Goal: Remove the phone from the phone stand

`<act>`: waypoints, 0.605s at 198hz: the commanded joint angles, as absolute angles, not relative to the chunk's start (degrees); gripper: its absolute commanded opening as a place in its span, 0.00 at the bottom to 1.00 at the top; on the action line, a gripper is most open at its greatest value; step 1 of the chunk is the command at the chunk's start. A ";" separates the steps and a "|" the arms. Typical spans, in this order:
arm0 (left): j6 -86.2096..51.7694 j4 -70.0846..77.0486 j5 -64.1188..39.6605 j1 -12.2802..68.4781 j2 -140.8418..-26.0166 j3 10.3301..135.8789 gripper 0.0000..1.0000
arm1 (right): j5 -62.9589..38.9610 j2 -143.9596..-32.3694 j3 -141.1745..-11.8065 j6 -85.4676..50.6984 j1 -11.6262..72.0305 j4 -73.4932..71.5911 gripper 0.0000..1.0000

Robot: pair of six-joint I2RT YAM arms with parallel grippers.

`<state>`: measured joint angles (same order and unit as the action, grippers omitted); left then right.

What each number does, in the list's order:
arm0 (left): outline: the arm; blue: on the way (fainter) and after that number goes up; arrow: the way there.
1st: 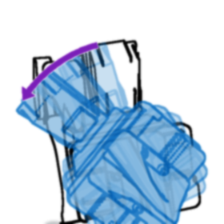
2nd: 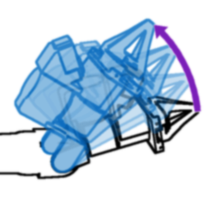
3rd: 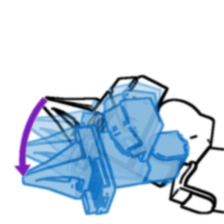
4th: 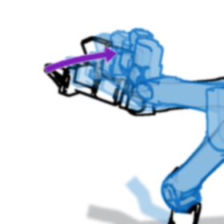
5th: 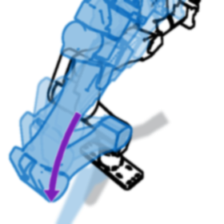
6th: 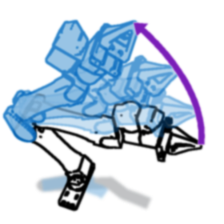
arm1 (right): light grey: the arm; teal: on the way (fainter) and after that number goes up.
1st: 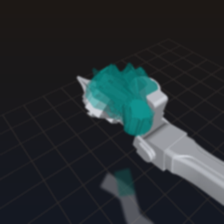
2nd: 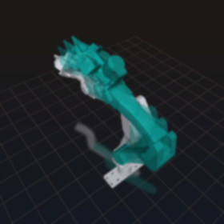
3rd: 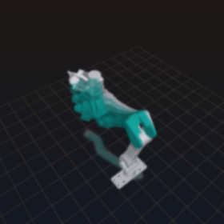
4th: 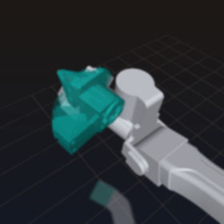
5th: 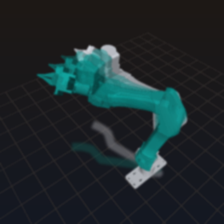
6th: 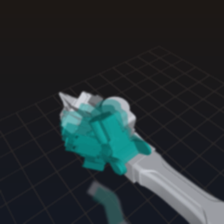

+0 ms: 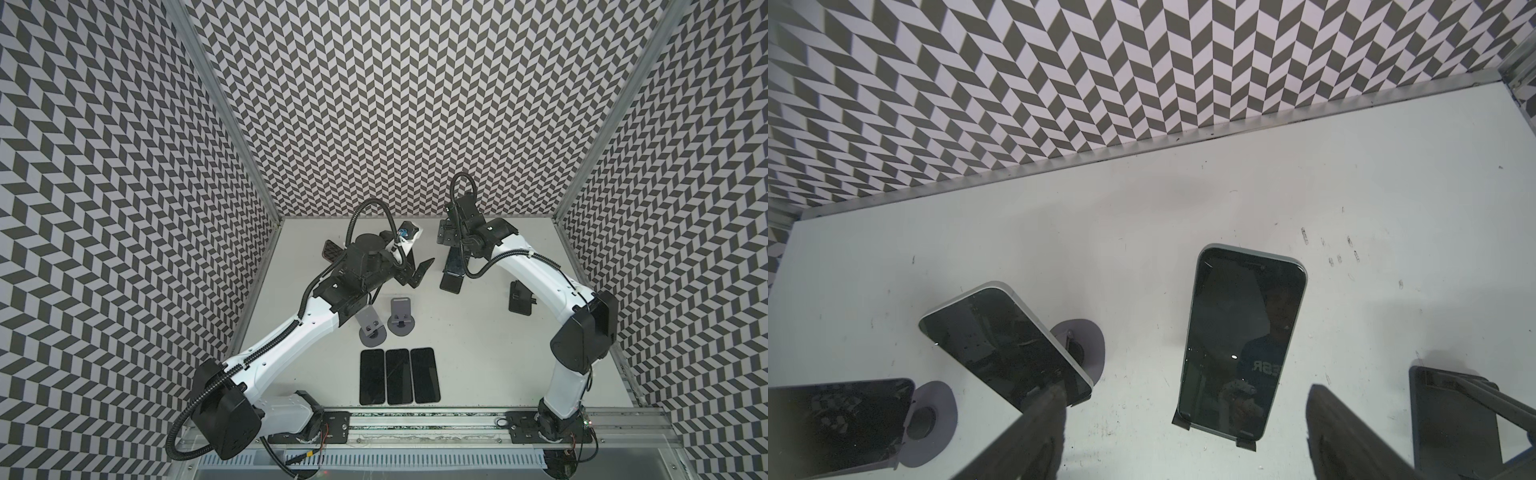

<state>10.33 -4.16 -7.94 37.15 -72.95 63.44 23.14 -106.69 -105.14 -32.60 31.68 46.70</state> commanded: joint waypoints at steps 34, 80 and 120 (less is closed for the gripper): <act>11.60 -0.32 -18.08 35.07 -70.56 60.30 1.00 | 24.73 -114.07 -113.56 -37.46 30.59 54.39 0.89; 11.65 0.01 -19.25 35.06 -68.94 57.66 1.00 | 24.87 -116.86 -116.77 -37.65 30.11 56.62 0.89; 12.21 0.28 -20.07 34.99 -68.92 57.13 1.00 | 24.78 -118.20 -117.87 -37.77 29.40 57.41 0.89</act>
